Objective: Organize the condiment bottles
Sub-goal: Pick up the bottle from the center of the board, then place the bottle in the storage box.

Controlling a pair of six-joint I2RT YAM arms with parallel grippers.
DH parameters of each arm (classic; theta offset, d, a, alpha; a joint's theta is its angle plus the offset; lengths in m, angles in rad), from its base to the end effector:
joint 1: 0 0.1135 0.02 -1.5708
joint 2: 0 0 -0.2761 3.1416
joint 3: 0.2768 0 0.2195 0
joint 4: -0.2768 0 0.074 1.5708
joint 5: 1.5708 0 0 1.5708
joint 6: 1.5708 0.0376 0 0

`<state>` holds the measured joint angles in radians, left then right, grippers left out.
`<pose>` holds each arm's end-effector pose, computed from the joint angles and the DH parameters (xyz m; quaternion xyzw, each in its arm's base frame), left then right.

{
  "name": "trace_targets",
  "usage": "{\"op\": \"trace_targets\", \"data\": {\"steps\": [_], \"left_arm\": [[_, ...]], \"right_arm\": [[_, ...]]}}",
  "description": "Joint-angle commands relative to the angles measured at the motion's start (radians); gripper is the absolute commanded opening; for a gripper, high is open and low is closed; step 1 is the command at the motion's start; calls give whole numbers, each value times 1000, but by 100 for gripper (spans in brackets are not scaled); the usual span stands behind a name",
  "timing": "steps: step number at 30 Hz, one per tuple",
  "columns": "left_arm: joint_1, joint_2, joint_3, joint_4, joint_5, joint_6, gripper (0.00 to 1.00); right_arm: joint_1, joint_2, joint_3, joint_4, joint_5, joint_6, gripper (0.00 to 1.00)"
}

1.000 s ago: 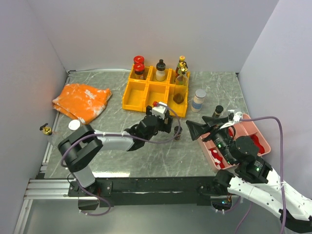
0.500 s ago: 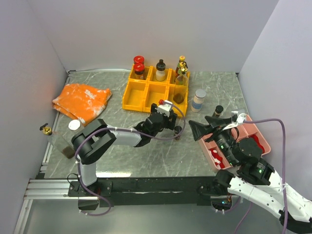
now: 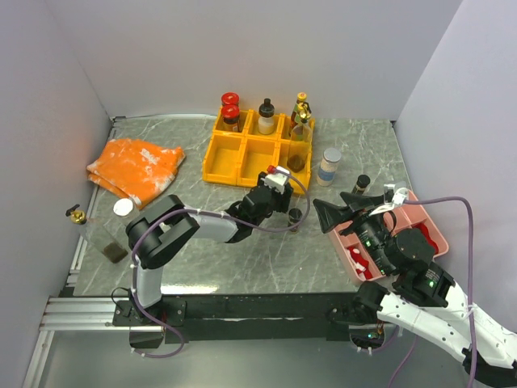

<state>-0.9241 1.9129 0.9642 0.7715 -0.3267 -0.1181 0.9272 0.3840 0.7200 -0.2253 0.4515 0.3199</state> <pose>0.2460 -0.3058 0.2176 0.2008 0.7370 -0.2071 0.6113 0.0436 0.0307 0.3551 -0.0352 0.6701 0.3029 0.6767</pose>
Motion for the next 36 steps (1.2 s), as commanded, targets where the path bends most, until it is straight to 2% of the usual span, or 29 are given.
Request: {"op": "trace_targets", "data": {"steps": [1, 3, 6, 8, 12, 17, 19, 23, 30, 36], "left_arm": [[-2, -46, -25, 94, 17, 12, 54], [-2, -67, -45, 98, 2, 3, 38], [-2, -123, -81, 83, -37, -21, 26], [-2, -176, -111, 69, -44, -32, 21], [-2, -273, -134, -9, -81, -64, 1], [16, -387, -90, -95, -137, -46, 1], [68, -391, -12, -170, -92, -54, 1], [165, -344, 122, -205, -25, -23, 1], [284, -82, 538, -307, 90, 47, 1], [329, 145, 812, -354, 143, 104, 1]], "right_arm": [[5, 4, 15, 32, 16, -5, 100], [5, 6, 12, 35, 12, -4, 100], [5, 10, 9, 35, 3, 4, 100], [7, 13, 10, 37, -2, 5, 100], [5, 15, 10, 40, -11, 11, 100], [7, 18, 6, 46, -22, 16, 100], [5, 21, 4, 53, -25, 16, 100], [7, 21, 2, 60, -23, 13, 100], [5, 15, -7, 70, -10, 7, 100], [7, 0, -10, 61, 3, 5, 100]]}}
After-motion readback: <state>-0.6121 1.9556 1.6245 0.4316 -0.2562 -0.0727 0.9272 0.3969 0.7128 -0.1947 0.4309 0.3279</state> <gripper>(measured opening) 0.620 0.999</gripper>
